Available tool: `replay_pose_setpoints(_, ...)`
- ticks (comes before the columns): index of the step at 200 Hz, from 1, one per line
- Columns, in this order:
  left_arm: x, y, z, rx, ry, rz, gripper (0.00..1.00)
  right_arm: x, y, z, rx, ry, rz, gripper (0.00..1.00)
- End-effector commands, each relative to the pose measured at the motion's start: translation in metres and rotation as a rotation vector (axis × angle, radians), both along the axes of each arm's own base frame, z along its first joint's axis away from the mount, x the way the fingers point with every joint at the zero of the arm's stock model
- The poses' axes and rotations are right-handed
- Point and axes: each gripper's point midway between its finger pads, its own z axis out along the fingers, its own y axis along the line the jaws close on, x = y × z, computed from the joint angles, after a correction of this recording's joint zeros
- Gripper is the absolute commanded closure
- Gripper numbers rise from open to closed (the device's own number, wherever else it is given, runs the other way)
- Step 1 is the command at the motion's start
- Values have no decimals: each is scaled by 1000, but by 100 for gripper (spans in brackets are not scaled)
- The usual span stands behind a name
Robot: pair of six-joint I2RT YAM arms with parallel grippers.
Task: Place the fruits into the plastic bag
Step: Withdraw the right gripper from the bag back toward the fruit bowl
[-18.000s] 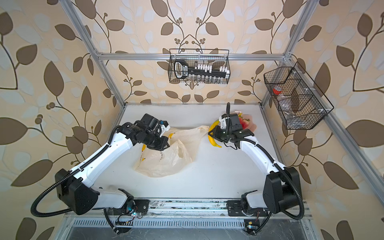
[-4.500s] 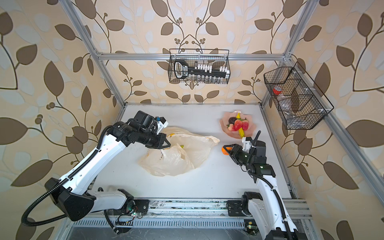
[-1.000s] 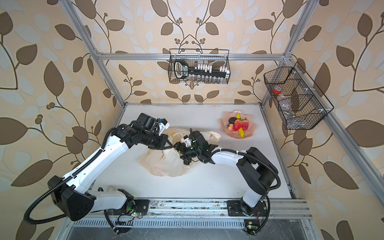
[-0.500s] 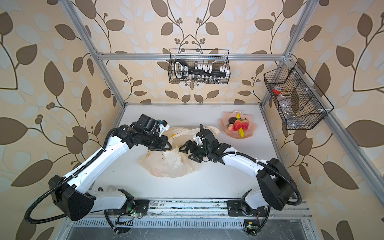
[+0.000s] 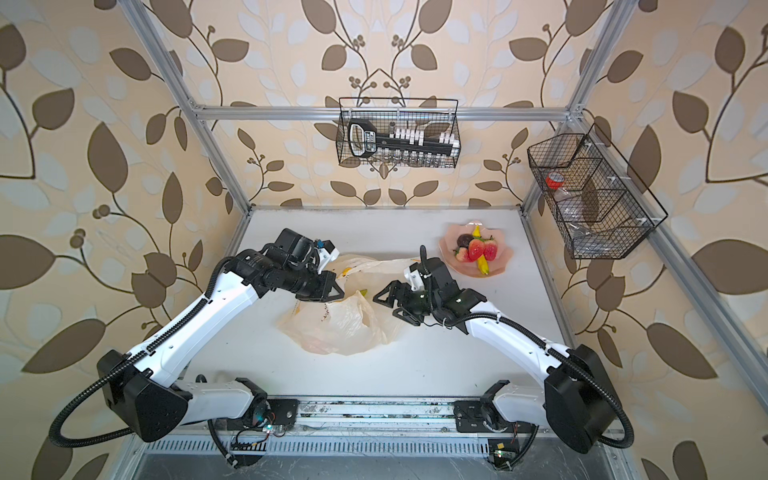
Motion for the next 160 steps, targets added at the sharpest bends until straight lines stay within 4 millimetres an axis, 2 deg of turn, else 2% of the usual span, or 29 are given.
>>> replay_pose_setpoints(1,0,0,5,-3,-31,-14,100,-7,-14,-10,-59,8,-5,12)
replay_pose_setpoints(51,-1,-1,7,-21,-31,-3,100,-4,-41,2,-136,-76,-40,5)
replay_pose_setpoints(72,-1,-1,6,-22,-32,-3,100,-2,-58,14,-178,-144,-74,0)
replay_pose_setpoints(106,-1,-1,8,-22,-37,-2,100,2,-92,27,-230,-216,-160,0)
replay_pose_setpoints(160,1,-2,12,-26,-46,-6,100,5,-132,46,-281,-275,-246,0)
